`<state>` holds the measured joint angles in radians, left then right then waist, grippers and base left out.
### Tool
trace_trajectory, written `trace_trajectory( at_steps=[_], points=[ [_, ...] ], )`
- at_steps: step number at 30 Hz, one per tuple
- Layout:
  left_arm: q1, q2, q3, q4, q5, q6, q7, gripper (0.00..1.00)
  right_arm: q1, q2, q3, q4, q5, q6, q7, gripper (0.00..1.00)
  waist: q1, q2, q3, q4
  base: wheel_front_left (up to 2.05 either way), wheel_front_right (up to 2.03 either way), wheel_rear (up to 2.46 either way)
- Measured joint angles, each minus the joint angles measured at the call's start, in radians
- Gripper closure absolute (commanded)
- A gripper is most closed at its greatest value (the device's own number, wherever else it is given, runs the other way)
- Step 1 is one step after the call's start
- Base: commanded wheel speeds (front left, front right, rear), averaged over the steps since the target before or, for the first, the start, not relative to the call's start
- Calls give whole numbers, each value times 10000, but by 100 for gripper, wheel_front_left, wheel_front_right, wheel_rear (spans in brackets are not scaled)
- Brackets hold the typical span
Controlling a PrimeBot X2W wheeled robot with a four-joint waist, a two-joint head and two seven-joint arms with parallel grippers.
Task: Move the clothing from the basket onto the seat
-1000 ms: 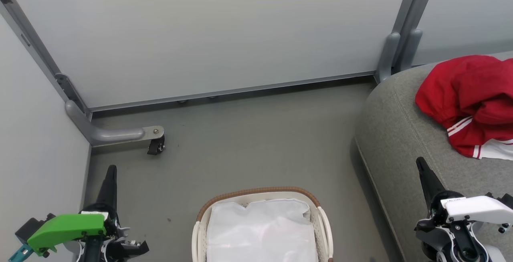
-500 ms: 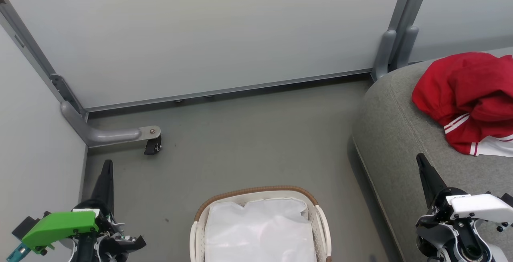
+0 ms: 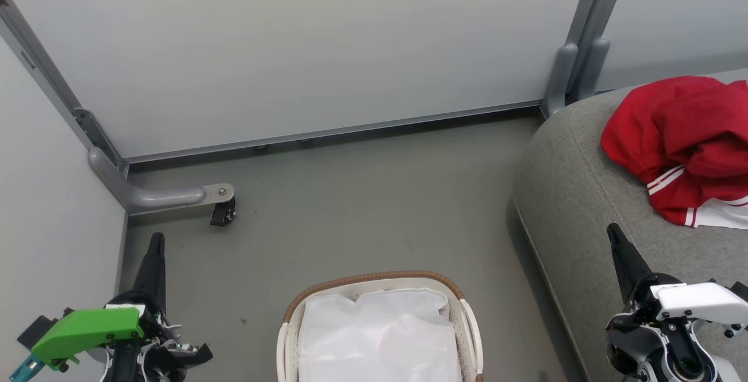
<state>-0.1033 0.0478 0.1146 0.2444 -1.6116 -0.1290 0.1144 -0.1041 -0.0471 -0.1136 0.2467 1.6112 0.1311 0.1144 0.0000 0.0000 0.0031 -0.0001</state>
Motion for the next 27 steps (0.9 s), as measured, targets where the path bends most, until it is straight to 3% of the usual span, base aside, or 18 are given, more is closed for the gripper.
trace_trajectory(
  at_steps=[27],
  points=[
    [0,0,0,0,0,-2,0,100,-2,0,0,0,0,0,0,100,0,0,0,0,0,0,0]
  ],
)
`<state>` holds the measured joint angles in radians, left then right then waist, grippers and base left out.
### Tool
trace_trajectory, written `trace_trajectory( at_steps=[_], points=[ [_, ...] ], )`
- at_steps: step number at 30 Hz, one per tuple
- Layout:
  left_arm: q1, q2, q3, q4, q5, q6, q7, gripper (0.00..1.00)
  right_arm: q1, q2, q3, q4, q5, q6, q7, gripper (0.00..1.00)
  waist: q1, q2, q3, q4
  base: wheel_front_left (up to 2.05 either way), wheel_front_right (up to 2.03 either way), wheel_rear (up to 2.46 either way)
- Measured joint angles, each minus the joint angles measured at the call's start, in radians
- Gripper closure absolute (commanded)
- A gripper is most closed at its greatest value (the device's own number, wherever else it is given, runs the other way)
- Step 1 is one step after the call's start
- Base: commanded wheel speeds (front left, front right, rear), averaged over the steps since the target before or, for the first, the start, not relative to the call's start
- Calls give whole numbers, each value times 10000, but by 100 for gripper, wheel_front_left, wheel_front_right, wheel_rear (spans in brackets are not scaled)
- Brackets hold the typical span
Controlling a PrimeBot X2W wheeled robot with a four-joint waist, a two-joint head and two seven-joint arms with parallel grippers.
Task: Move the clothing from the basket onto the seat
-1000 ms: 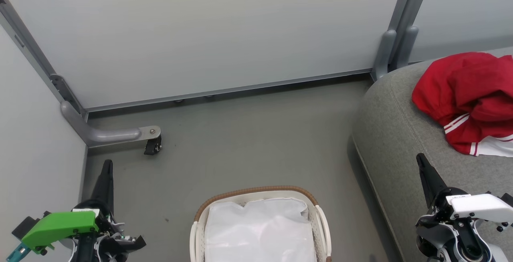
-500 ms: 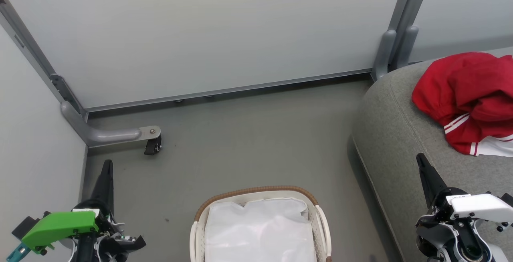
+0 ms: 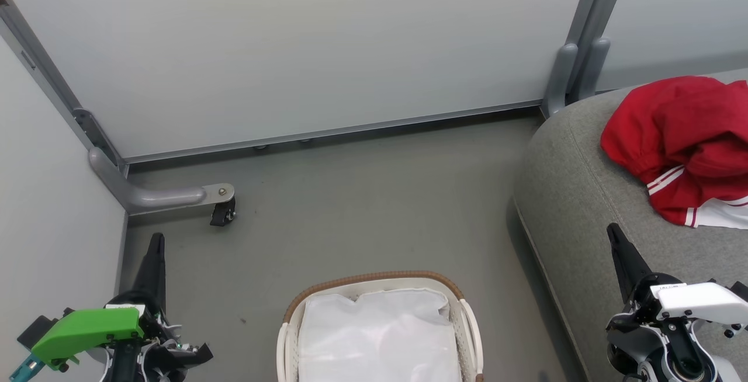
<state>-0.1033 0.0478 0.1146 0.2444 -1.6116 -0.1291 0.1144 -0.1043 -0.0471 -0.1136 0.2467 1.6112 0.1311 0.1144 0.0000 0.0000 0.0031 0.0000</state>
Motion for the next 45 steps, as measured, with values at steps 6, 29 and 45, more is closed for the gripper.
trace_trajectory(
  at_steps=[6,29,45],
  points=[
    [0,0,0,4,0,0,0,100,0,0,0,0,0,0,0,100,0,0,0,0,0,0,0],
    [-1,0,0,2,0,0,0,100,0,0,0,-2,0,0,0,100,0,0,0,0,0,0,0],
    [-1,0,0,-2,0,0,0,100,0,0,0,-2,0,-2,0,100,0,0,0,0,0,0,0]
  ],
)
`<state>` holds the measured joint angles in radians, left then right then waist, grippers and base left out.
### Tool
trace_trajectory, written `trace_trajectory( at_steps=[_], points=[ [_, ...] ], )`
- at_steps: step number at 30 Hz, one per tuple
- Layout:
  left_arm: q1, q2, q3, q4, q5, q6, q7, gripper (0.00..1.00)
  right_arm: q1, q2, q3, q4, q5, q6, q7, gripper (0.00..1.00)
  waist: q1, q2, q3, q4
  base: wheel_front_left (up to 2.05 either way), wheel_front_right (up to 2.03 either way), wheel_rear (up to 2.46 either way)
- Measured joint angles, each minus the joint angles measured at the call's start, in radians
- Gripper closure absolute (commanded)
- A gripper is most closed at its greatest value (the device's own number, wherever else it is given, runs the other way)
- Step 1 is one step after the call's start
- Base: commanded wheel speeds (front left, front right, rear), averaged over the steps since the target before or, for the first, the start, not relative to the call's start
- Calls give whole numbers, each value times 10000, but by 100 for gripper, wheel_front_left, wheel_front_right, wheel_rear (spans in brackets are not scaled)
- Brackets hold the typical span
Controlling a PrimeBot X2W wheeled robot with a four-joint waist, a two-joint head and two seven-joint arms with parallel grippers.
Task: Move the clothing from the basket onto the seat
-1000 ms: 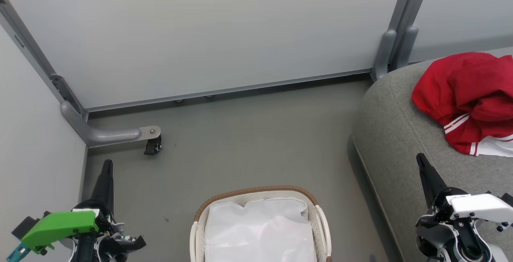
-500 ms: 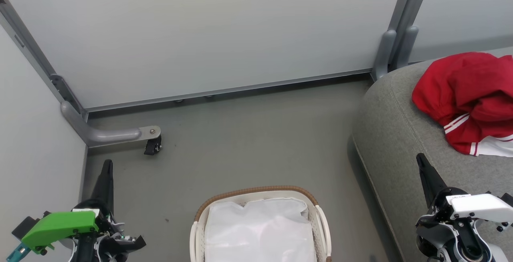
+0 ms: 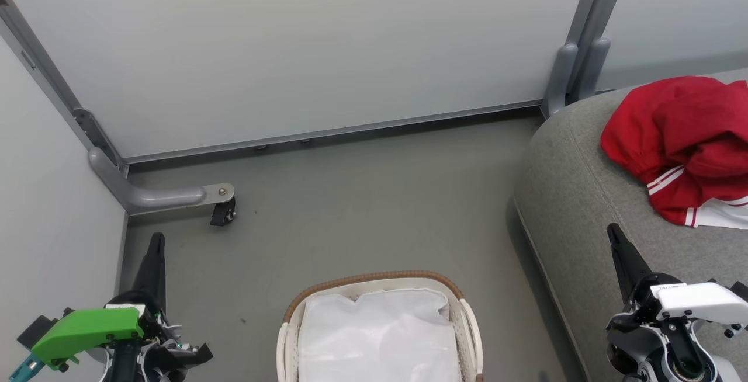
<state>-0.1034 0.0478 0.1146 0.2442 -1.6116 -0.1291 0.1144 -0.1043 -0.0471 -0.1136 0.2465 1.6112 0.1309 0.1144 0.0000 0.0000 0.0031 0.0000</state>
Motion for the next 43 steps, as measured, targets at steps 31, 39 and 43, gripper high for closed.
trace_trajectory(
  at_steps=[31,39,43],
  points=[
    [0,0,0,2,0,0,0,100,-1,0,0,0,0,0,0,100,0,0,0,0,0,0,0],
    [0,0,0,0,-2,0,0,100,-1,0,0,0,0,0,0,100,0,0,0,0,0,0,0],
    [0,0,0,2,-2,0,0,100,-1,0,0,0,0,0,0,100,0,0,0,0,0,0,0]
  ],
)
